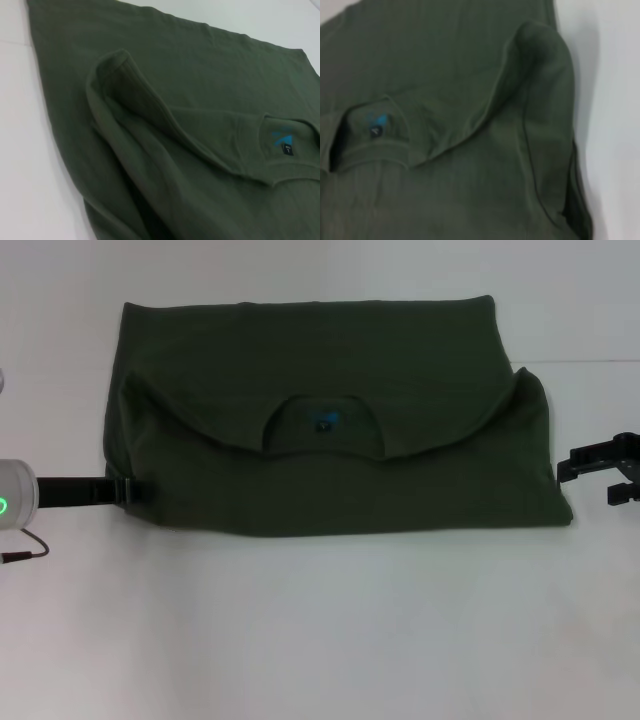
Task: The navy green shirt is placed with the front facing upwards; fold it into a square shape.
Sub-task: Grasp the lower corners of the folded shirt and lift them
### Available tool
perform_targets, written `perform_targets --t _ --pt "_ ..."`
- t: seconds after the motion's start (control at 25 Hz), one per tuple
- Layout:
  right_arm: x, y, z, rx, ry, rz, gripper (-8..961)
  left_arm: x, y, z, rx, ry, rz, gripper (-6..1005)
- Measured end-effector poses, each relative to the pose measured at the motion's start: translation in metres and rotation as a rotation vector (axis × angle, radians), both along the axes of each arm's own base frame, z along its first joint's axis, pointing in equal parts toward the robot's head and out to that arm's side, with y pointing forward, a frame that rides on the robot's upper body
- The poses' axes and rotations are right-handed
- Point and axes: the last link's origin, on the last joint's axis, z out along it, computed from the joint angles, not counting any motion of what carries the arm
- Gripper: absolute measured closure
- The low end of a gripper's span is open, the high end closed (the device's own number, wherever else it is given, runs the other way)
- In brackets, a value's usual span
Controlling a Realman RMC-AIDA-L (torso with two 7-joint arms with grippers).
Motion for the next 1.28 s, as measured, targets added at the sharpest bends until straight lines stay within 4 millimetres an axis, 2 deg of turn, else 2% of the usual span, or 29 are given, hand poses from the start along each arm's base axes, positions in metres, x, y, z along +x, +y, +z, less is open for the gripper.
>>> perform_targets --t 0.84,1.28 --pt "-0.001 0.007 -0.039 0.024 -0.051 0.048 28 0.003 0.002 0.000 -0.003 0.002 -0.010 976" --pt "0.001 0.010 -0.045 0.043 -0.060 0.055 29 0.004 0.003 0.000 -0.004 0.002 -0.012 975"
